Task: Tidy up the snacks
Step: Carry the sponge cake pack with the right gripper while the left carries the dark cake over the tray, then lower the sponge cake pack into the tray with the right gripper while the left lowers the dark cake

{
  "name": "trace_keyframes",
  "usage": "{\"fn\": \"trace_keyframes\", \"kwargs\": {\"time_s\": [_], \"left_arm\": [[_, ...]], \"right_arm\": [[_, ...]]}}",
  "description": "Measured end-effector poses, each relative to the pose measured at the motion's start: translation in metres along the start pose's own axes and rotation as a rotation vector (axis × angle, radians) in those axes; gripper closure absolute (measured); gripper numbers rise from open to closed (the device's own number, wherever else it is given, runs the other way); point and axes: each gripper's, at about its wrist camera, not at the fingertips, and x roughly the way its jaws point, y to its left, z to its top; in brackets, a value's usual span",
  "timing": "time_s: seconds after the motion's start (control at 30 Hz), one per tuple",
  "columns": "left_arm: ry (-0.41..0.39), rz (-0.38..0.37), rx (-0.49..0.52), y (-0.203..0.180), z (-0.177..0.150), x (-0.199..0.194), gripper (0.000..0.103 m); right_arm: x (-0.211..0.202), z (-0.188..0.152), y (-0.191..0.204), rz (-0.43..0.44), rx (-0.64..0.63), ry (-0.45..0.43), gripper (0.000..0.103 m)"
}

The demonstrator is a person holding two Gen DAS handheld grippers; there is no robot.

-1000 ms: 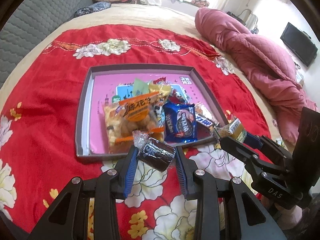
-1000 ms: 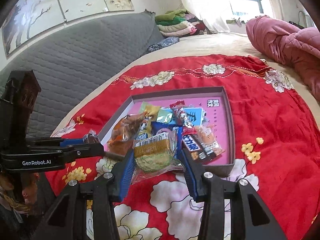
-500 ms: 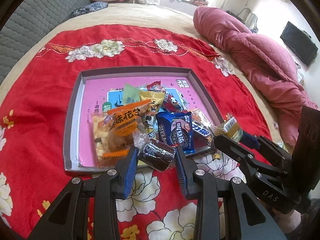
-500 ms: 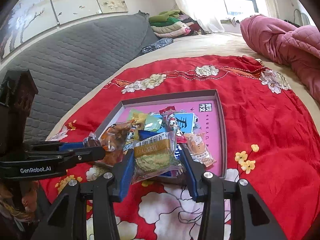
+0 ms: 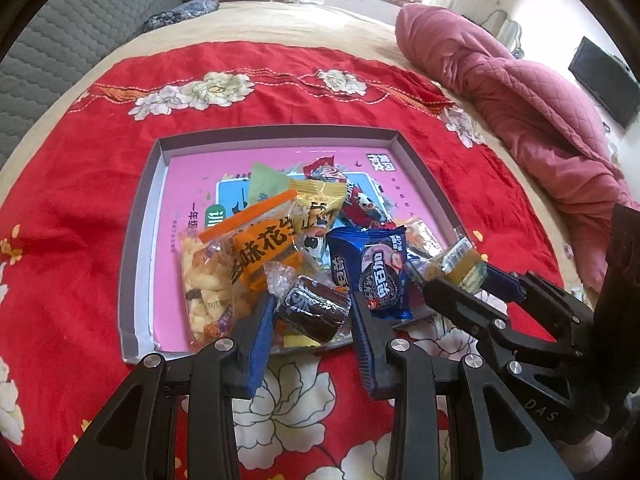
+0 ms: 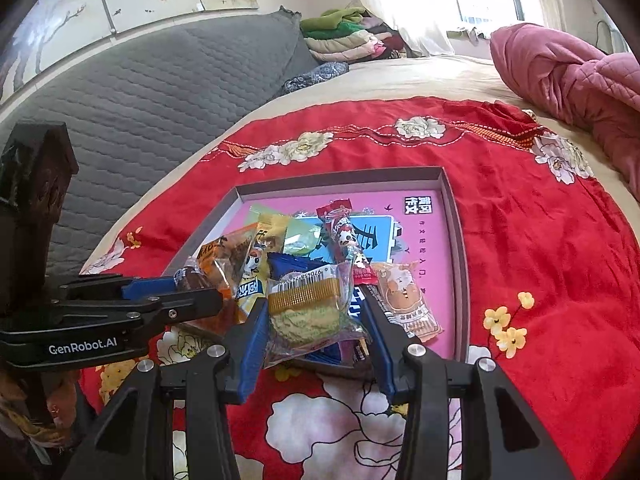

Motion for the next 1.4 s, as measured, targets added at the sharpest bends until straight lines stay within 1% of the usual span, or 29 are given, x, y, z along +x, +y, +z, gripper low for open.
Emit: {"fn": "trace_keyframes", "kwargs": {"time_s": [0.47, 0.77, 1.4], "left_arm": [[-0.007, 0.024, 0.007, 0.001, 0.005, 0.008, 0.065], [-0.004, 0.037, -0.012, 0.007, 0.009, 0.016, 0.065], [0.003, 0.07, -0.033, 0.02, 0.007, 0.015, 0.065]], "right_arm": [[0.015, 0.0, 0.003, -0.006, -0.014, 0.027, 0.057], [0.022, 0.001, 0.004, -0.006, -0.018, 0.033, 0.057], [0.037, -0.002, 0.014, 0.002, -0.063, 0.058, 0.056]]}}
